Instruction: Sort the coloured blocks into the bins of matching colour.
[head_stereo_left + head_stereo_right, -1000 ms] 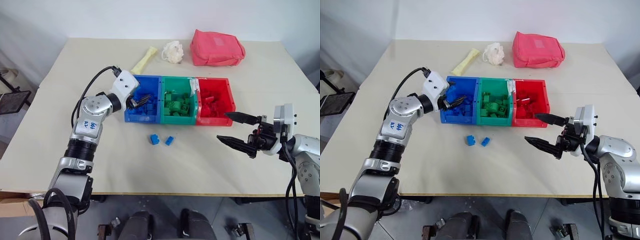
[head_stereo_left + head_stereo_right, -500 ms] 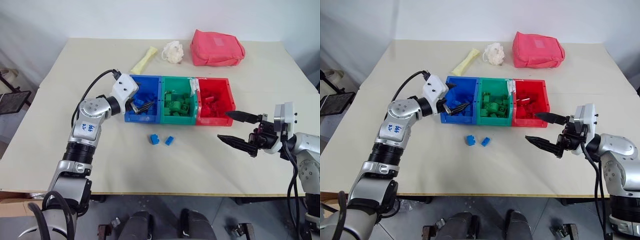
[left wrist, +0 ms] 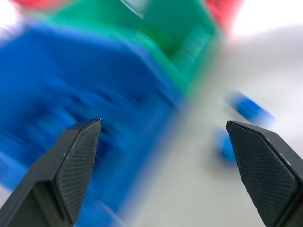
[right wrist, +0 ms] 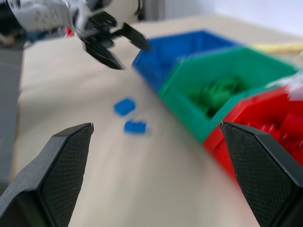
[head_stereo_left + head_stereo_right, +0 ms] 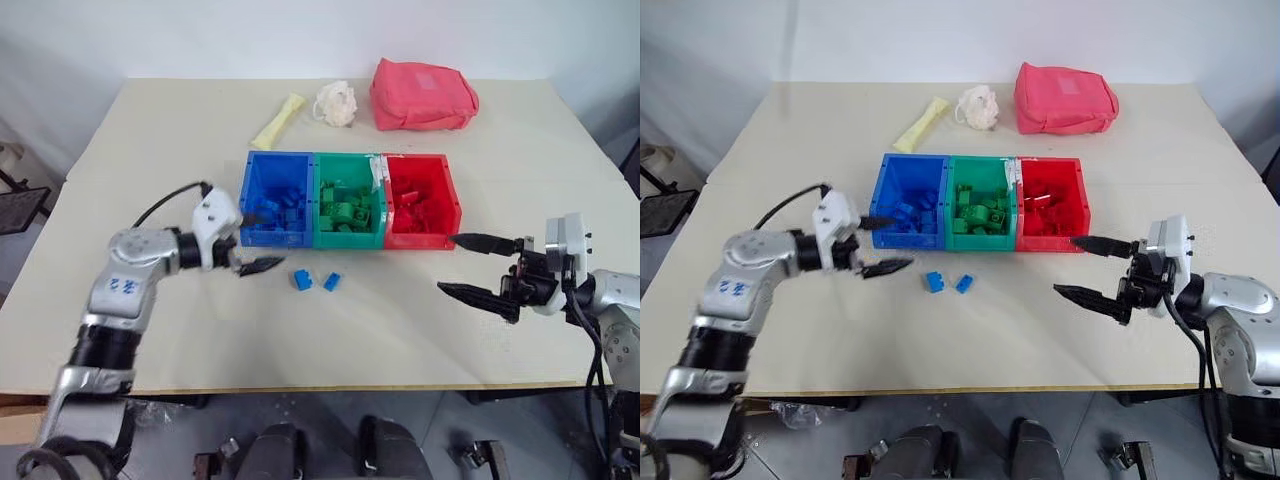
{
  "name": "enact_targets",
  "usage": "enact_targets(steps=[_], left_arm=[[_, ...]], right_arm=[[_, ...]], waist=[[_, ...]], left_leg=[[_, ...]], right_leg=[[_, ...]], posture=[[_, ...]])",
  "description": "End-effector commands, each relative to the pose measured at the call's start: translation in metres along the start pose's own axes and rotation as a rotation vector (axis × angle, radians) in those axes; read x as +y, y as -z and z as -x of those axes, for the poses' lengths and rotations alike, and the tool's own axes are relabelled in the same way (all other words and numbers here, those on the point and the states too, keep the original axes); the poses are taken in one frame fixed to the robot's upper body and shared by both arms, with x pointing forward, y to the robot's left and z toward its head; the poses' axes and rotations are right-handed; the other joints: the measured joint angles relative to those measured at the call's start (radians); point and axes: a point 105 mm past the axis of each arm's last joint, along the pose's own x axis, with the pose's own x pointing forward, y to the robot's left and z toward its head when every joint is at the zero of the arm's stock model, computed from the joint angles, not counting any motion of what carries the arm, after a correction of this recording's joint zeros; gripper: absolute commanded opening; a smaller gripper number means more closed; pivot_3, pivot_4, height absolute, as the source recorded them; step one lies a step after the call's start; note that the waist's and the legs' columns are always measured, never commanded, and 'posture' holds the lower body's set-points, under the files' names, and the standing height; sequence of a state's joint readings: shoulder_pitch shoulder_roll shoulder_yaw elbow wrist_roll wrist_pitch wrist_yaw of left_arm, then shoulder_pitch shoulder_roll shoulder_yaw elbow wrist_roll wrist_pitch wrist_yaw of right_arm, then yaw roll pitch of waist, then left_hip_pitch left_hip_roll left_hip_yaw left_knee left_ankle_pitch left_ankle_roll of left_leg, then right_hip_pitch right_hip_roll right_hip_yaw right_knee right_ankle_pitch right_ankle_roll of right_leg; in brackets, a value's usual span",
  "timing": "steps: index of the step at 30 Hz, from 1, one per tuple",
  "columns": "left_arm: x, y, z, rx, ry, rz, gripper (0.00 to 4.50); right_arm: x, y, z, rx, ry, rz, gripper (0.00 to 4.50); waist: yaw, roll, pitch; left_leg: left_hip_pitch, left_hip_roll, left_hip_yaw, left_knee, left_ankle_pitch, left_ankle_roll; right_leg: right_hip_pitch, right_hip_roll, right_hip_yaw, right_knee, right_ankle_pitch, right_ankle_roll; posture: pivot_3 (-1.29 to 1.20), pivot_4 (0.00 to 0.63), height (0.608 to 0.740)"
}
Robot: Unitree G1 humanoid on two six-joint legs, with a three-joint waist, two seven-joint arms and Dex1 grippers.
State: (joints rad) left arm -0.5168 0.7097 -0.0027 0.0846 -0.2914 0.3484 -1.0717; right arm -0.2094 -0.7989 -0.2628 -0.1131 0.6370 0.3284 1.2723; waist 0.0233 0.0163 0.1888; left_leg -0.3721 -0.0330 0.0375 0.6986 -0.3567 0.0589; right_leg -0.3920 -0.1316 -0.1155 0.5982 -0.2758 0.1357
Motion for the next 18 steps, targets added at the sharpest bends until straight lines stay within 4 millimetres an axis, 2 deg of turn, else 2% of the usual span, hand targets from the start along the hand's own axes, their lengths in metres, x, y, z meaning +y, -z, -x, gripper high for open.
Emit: enact_targets(steps=[1, 4, 8, 12, 16, 18], left_arm=[[-0.007, -0.006, 0.026, -0.016, 0.049, -0.022, 4.47], [-0.018, 0.013, 0.046, 0.033, 0.083, 0.012, 4.47], [-0.026, 0.025, 0.056, 0.055, 0.084, 0.014, 4.47], [-0.036, 0.013, 0.035, -0.006, 0.080, -0.012, 4.47], [-0.039, 0.010, 0.012, -0.023, 0.054, -0.015, 4.47], [-0.039, 0.008, -0.005, -0.057, 0.028, -0.015, 4.47]], right_arm=[[0.005, 0.000, 0.000, 0.036, -0.055, 0.035, 4.50], [0.004, 0.001, -0.001, 0.043, -0.065, 0.035, 4.50], [0.001, 0.001, -0.003, 0.040, -0.070, 0.037, 4.50], [-0.002, 0.001, -0.008, 0.038, -0.084, 0.039, 4.50], [-0.002, 0.001, -0.011, 0.036, -0.091, 0.042, 4.50], [-0.002, 0.000, -0.012, 0.034, -0.092, 0.046, 4.50]], waist=[[0.001, 0.000, 0.000], [0.000, 0.000, 0.000], [0.002, 0.000, 0.000], [0.003, 0.000, 0.000], [0.001, 0.000, 0.000], [0.000, 0.000, 0.000]], left_leg=[[0.000, 0.000, 0.000, 0.001, 0.000, 0.000], [0.001, 0.000, 0.000, 0.000, 0.000, 0.000], [0.000, 0.000, -0.001, 0.000, 0.000, 0.000], [0.000, 0.000, -0.001, 0.000, 0.000, 0.000], [0.000, -0.001, -0.001, 0.000, 0.000, 0.000], [0.000, 0.000, -0.001, 0.000, 0.000, 0.000]], right_leg=[[0.000, 0.000, 0.000, 0.000, 0.000, 0.000], [0.001, -0.001, 0.002, 0.000, 0.000, 0.000], [0.001, -0.001, 0.005, -0.001, 0.000, 0.000], [0.001, -0.002, 0.008, -0.001, 0.000, 0.000], [0.001, -0.002, 0.008, -0.001, 0.000, 0.000], [0.000, -0.001, 0.008, 0.000, 0.000, 0.000]], posture=[[0.00, 0.150, 0.740], [0.00, 0.150, 0.740], [0.00, 0.150, 0.740], [0.00, 0.150, 0.740], [0.00, 0.150, 0.740], [0.00, 0.150, 0.740]])
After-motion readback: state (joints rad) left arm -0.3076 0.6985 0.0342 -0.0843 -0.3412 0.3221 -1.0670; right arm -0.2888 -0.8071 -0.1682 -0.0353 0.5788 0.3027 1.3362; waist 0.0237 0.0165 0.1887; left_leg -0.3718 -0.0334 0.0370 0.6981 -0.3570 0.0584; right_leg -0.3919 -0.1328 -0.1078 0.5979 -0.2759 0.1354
